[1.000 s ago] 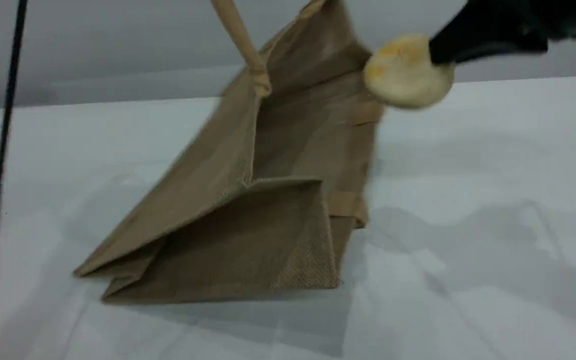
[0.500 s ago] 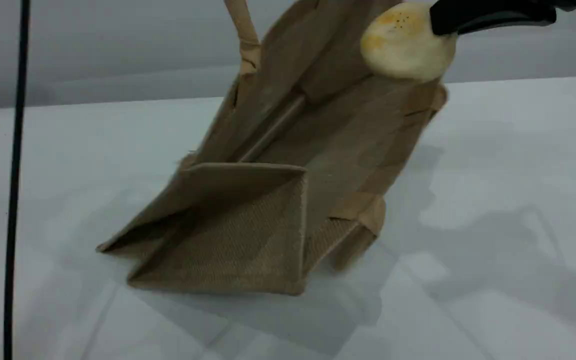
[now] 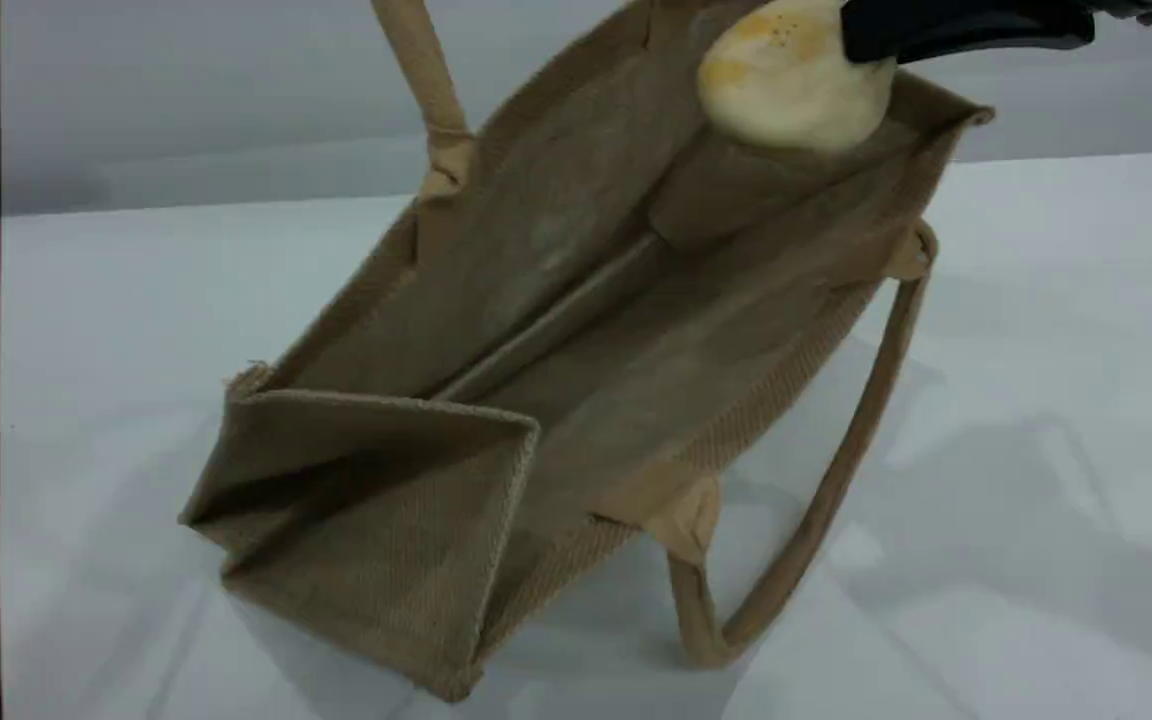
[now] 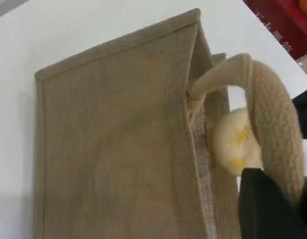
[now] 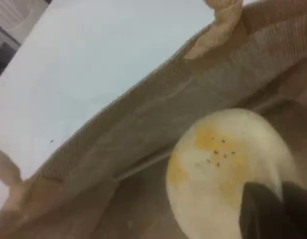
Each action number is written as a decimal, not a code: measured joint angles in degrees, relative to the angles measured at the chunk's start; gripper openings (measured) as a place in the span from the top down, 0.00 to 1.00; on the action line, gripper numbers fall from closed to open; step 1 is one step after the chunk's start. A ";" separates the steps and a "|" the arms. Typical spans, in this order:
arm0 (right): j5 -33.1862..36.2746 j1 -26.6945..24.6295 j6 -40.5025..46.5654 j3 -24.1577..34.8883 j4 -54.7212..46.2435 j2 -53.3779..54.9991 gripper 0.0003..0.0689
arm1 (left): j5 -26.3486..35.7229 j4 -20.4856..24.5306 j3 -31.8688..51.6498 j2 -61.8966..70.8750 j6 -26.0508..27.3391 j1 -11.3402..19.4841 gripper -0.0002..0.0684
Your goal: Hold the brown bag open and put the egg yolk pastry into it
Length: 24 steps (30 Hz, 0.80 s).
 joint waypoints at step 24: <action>-6.68 14.44 -17.79 -0.06 18.85 14.94 0.97 | 0.05 -1.50 -0.10 -0.05 0.01 0.00 0.88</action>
